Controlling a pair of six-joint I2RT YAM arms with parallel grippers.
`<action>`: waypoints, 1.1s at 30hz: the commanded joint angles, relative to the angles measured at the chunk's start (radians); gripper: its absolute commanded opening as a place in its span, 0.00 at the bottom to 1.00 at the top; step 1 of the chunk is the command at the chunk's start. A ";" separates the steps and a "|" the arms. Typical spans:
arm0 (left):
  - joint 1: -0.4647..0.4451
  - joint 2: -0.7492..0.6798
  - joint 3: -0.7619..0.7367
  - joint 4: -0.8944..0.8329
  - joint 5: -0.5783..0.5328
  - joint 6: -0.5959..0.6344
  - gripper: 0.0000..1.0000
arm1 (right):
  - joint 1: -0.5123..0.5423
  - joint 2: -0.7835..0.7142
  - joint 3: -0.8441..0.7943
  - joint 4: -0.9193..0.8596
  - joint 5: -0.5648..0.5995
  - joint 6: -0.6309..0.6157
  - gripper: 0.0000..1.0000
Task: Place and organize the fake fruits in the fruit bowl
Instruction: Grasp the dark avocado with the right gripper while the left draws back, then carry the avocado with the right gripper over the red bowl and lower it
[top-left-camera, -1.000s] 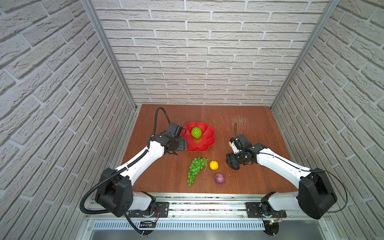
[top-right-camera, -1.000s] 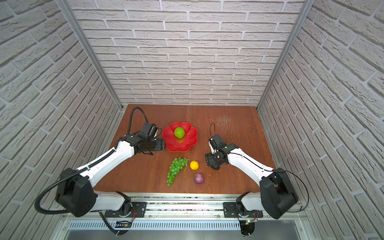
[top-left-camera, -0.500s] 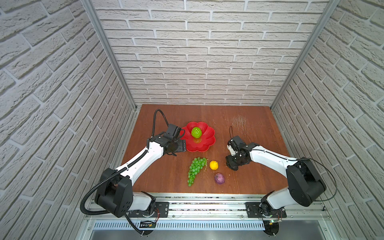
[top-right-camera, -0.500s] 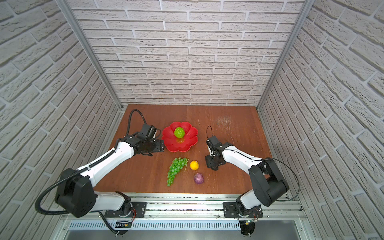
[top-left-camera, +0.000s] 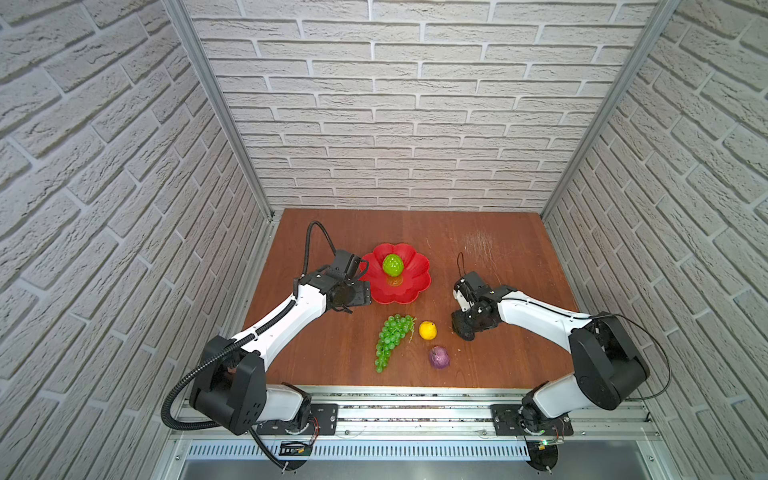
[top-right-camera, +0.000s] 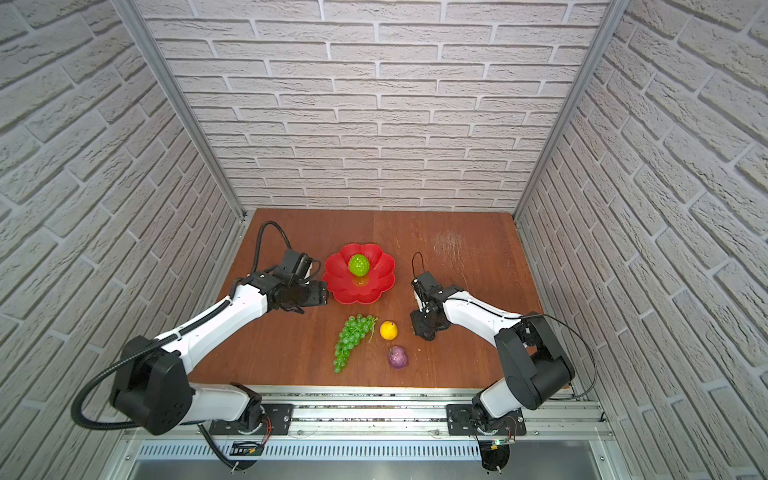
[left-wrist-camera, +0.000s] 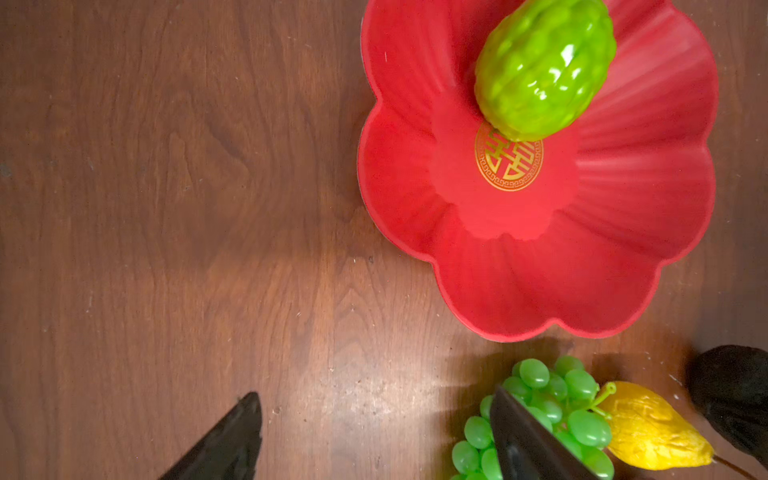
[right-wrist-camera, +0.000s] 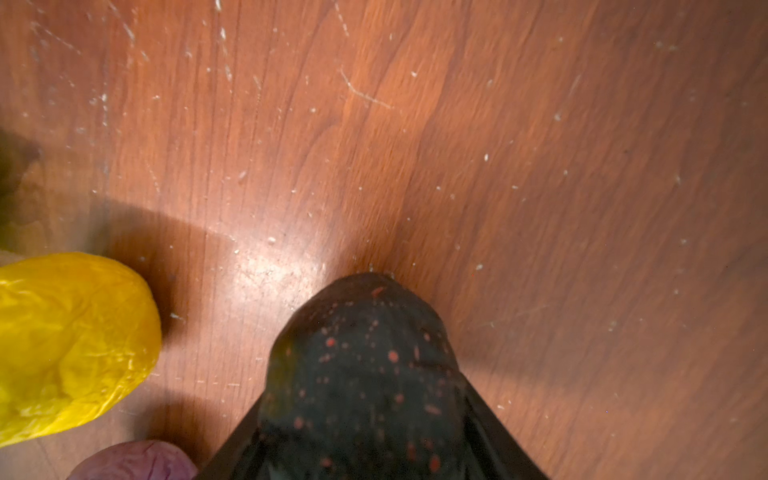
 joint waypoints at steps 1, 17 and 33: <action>0.008 -0.022 -0.011 0.028 0.000 -0.009 0.85 | 0.012 -0.049 0.009 -0.004 -0.001 -0.001 0.46; 0.084 -0.083 -0.065 0.058 0.024 -0.036 0.85 | 0.031 -0.091 0.337 -0.186 0.079 -0.101 0.44; 0.105 -0.124 -0.078 0.050 0.047 -0.067 0.85 | 0.069 0.349 0.840 -0.111 -0.033 -0.205 0.45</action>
